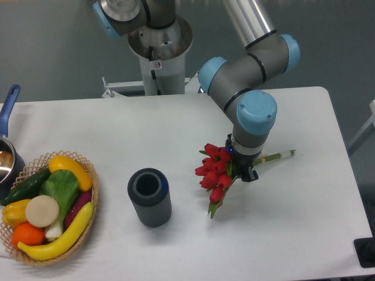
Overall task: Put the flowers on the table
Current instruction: 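Lower the tulip bouquet onto the table beside the black vase, then open the gripper and lift it away from the tulips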
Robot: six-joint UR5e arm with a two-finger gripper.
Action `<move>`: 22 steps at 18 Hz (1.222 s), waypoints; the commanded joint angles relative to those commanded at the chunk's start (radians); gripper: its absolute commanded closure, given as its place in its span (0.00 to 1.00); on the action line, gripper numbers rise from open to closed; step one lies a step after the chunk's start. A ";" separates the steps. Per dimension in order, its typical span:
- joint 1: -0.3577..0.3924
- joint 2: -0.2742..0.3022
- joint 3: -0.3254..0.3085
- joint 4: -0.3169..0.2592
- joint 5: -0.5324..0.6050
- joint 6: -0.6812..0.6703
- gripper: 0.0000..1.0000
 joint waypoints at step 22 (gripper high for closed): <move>0.024 0.095 0.084 -0.020 -0.080 0.000 0.00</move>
